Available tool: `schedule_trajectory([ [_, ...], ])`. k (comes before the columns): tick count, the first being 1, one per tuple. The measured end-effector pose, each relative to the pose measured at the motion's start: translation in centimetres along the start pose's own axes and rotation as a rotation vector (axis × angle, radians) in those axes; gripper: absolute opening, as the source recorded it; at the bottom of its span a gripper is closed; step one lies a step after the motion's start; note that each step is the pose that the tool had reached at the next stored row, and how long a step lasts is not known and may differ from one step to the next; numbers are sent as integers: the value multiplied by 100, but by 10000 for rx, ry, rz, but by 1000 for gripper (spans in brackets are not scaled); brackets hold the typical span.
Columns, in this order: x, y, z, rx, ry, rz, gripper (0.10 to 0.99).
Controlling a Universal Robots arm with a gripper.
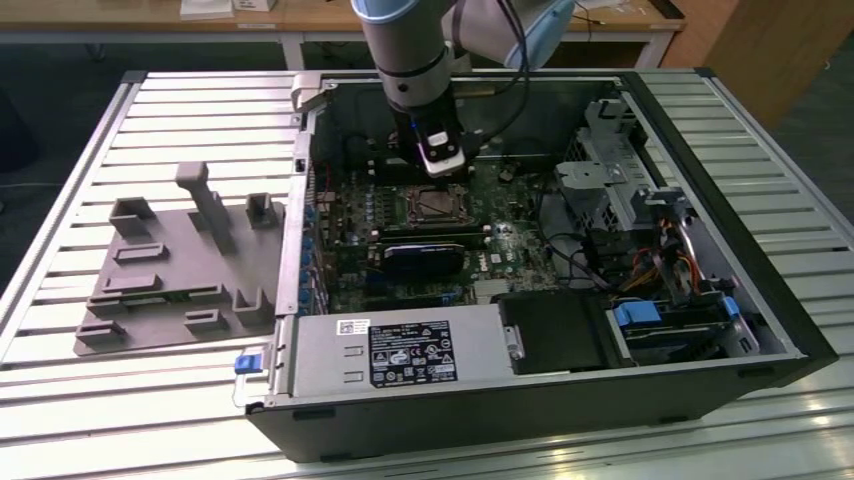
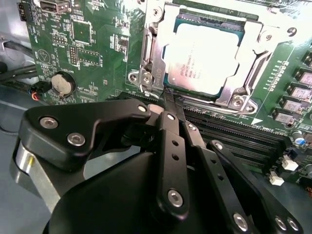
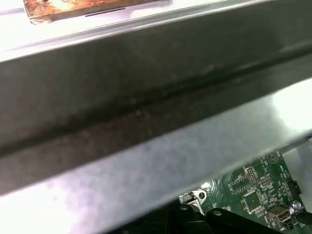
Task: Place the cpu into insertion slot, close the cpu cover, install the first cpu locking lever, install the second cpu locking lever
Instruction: 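Install the first cpu locking lever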
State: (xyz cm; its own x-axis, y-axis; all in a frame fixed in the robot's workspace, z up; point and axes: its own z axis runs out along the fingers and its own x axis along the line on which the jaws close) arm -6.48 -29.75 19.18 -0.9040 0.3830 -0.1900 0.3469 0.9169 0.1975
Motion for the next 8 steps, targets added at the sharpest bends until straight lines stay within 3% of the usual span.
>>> schedule_trajectory([
  [3,0,0,3,-173,66,47,102],
  [8,0,1,0,-183,70,52,102],
])
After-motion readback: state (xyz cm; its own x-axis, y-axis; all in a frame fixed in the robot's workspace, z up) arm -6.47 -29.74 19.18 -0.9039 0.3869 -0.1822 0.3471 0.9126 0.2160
